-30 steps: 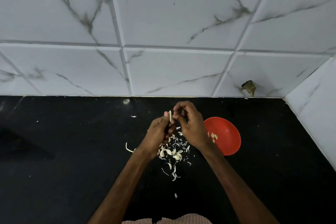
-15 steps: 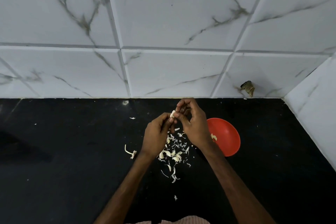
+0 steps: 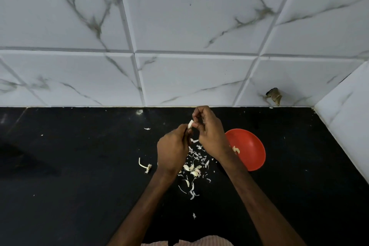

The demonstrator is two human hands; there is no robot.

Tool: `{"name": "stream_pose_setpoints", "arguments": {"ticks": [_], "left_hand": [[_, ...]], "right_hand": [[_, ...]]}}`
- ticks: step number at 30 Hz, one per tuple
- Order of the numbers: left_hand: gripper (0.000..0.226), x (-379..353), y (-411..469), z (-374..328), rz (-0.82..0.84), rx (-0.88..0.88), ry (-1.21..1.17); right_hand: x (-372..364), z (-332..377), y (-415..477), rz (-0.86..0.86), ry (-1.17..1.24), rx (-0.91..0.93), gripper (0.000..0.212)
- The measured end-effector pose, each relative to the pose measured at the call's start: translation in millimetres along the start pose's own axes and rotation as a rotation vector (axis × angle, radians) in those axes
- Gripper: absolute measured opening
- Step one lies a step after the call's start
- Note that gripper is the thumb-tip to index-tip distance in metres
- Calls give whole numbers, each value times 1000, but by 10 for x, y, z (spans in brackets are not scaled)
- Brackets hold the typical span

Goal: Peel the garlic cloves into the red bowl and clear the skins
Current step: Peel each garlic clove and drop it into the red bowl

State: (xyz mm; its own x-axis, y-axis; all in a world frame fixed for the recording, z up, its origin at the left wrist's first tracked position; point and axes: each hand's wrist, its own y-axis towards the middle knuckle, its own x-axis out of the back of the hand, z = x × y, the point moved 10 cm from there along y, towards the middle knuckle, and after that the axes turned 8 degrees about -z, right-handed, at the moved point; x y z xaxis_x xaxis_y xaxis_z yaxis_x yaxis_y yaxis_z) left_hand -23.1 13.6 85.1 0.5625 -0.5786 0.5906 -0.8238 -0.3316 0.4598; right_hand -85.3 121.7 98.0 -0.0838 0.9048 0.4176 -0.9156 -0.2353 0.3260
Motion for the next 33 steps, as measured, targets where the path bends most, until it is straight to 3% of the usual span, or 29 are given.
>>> {"name": "stream_pose_setpoints", "arguments": {"ticks": [4, 8, 12, 16, 19, 21, 23, 28, 33], "left_hand": [[18, -27, 16, 39, 24, 42, -39], [13, -72, 10, 102, 25, 131, -145], [15, -121, -16, 205, 23, 240, -269], [18, -131, -27, 307, 21, 336, -441], [23, -176, -34, 303, 60, 383, -623], [27, -202, -40, 284, 89, 396, -677], [29, -228, -48, 254, 123, 384, -668], [31, -286, -47, 167, 220, 310, -545], [31, -260, -46, 158, 260, 224, -445]], "right_hand": [[17, 35, -25, -26, -19, 52, 32], [78, 176, -110, -127, -77, 148, 15], [89, 301, -199, -172, -147, 230, 25], [68, 165, -273, -190, -107, 157, 26], [135, 97, -264, -218, -22, 121, 10], [181, 66, -228, -218, -16, 96, 18], [204, -18, -184, -197, -10, 30, 24], [140, -65, -53, -48, 123, -19, 10], [71, 15, -8, 52, -9, 47, 6]]}}
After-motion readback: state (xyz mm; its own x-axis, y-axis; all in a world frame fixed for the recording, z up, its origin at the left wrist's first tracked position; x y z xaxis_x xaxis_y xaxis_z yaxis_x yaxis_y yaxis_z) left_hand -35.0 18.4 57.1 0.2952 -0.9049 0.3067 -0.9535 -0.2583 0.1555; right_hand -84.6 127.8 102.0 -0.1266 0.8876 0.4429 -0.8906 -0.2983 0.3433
